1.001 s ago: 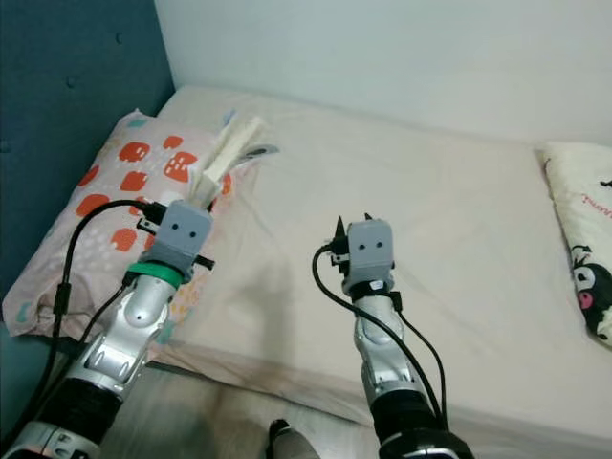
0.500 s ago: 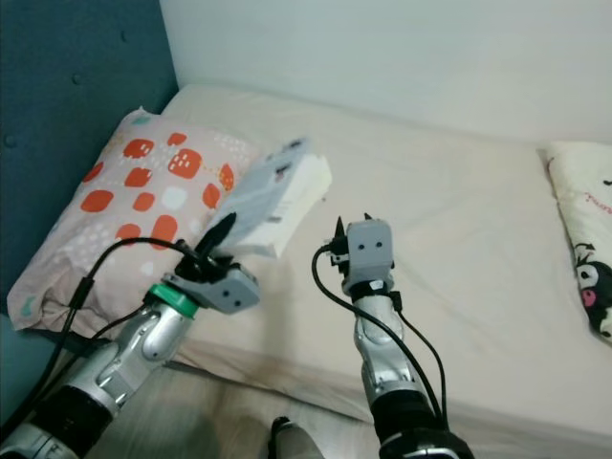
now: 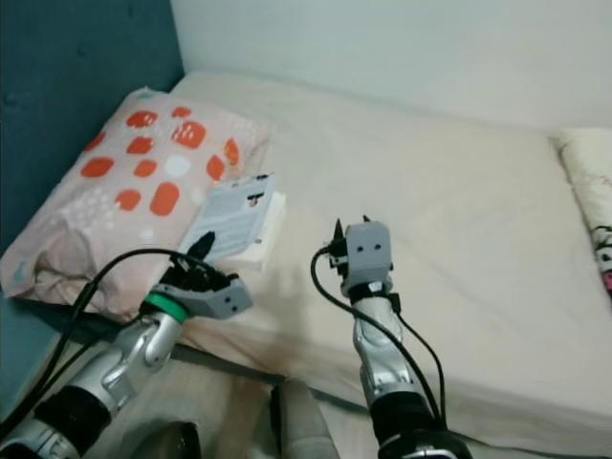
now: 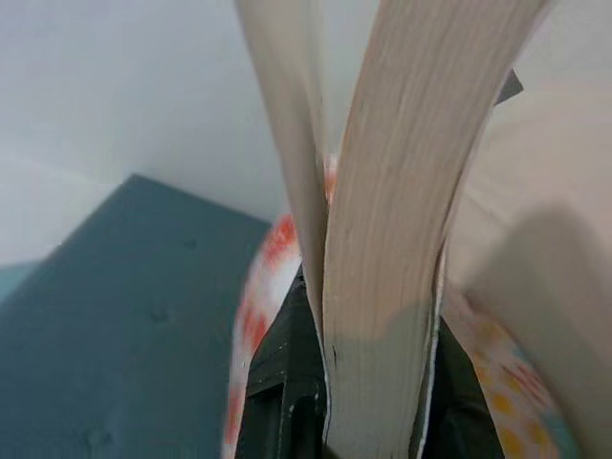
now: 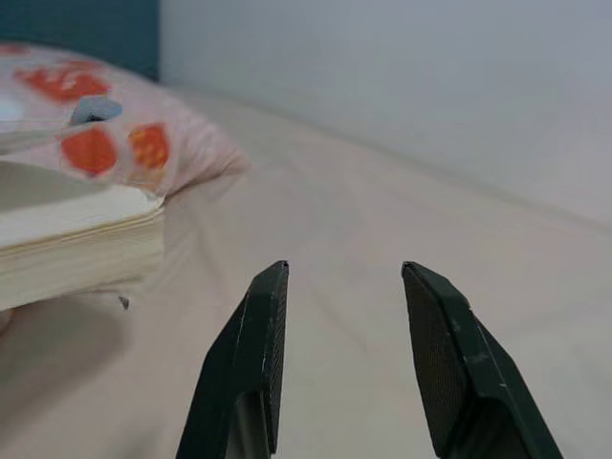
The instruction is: Clean up the room
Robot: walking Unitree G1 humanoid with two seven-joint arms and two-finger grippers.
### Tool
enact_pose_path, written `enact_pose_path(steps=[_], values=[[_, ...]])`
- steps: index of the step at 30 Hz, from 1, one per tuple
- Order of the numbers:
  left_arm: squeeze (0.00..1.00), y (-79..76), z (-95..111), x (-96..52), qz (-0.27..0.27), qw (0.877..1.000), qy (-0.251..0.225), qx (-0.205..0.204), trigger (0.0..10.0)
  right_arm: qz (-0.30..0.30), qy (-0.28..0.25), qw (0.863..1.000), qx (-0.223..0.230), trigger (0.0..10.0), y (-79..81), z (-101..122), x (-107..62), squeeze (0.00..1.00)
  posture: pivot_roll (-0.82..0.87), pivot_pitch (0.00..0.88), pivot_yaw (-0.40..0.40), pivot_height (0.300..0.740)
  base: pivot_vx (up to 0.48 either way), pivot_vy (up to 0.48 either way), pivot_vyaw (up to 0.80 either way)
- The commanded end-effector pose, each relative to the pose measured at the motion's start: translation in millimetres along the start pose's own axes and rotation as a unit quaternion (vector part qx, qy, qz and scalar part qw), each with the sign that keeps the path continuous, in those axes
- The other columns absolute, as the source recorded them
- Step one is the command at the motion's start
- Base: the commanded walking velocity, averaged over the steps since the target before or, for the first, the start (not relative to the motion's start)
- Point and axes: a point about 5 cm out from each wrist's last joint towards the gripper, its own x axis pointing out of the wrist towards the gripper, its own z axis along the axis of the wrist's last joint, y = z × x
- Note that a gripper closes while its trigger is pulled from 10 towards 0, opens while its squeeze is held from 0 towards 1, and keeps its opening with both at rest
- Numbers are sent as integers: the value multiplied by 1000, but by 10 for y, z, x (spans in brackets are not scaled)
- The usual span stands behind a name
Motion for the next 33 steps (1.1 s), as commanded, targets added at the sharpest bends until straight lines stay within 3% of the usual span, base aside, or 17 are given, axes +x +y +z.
enact_pose_path(steps=[1, 11, 13, 14, 20, 26, 27, 33], values=[[0, 58, 16, 43, 21, 1000, -6, 7, 10000, 2, 12, 1000, -1, 10000, 2, -48, -30, 0, -145, 92, 42, 585, 0, 0, 0], [0, 151, 60, 118, 70, 997, -14, 23, 10000, -2, 16, 1000, 15, 10000, 10, -59, -45, 0, -141, 111, 47, 575, 0, 0, 0], [0, 174, 88, 160, 79, 996, -21, 29, 10000, -2, 16, 1000, 20, 10000, 15, -62, -53, 0, -141, 118, 46, 575, 0, 0, 0], [0, 202, 151, 254, 88, 995, -35, 37, 10000, -2, 17, 999, 27, 10000, 27, -69, -72, 0, -144, 126, 47, 575, 0, 0, 0], [0, 207, 234, 401, 80, 994, -45, 53, 10000, -19, 25, 999, 41, 10000, -3, -97, -124, 0, -164, 151, 55, 575, 0, 0, 0], [0, 205, 240, 414, 81, 994, -46, 56, 10000, -22, 25, 999, 43, 10000, -9, -99, -131, 0, -164, 151, 55, 575, 0, 0, 0], [0, 184, 256, 474, 69, 994, -44, 75, 10000, -35, 31, 998, 45, 10000, -64, -125, -181, 0, -205, 209, 69, 575, 0, 0, 0], [0, 157, 278, 571, 54, 992, -42, 107, 10000, -54, 40, 997, 49, 10000, -146, -157, -264, 0, -205, 209, 69, 575, 0, 0, 0]])
